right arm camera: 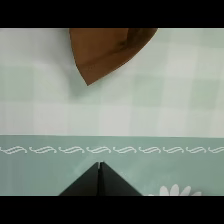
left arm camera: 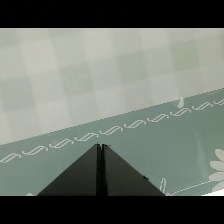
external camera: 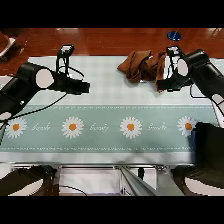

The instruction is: Fold the shirts.

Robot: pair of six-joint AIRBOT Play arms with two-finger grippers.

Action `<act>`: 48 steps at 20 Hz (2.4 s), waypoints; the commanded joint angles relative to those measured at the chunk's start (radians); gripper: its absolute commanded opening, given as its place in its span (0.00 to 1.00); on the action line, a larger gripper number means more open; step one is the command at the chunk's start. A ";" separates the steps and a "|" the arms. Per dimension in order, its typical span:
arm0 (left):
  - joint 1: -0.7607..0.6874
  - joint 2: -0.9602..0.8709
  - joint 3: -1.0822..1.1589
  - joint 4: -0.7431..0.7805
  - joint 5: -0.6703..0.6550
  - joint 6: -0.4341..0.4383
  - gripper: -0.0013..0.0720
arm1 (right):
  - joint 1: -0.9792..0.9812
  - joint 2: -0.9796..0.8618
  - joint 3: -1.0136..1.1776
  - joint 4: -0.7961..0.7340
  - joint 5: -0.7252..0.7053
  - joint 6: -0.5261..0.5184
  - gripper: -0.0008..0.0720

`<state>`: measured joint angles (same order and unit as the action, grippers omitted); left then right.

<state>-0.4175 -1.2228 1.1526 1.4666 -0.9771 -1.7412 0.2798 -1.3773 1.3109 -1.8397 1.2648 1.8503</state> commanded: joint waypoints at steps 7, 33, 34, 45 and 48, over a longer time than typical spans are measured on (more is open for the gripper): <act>-0.001 -0.001 0.000 0.000 0.000 0.000 0.04 | 0.000 0.000 0.000 0.000 0.000 0.000 0.05; -0.003 -0.081 0.000 0.000 0.217 0.000 0.71 | -0.261 -0.469 0.436 0.322 -0.574 -0.141 0.57; -0.003 -0.087 0.000 0.000 0.218 0.000 0.71 | -0.264 -0.528 0.503 0.376 -0.526 -0.193 0.57; -0.003 -0.102 0.000 0.000 0.166 0.000 0.71 | -0.258 -0.763 0.729 0.530 -0.192 -0.326 0.05; 0.014 -0.094 0.018 0.001 0.063 0.000 0.71 | -0.259 -0.706 0.729 0.529 -0.157 -0.331 0.05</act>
<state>-0.4149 -1.3228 1.1572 1.4666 -0.8265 -1.7416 0.0219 -2.1162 2.0315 -1.3270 1.0622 1.5440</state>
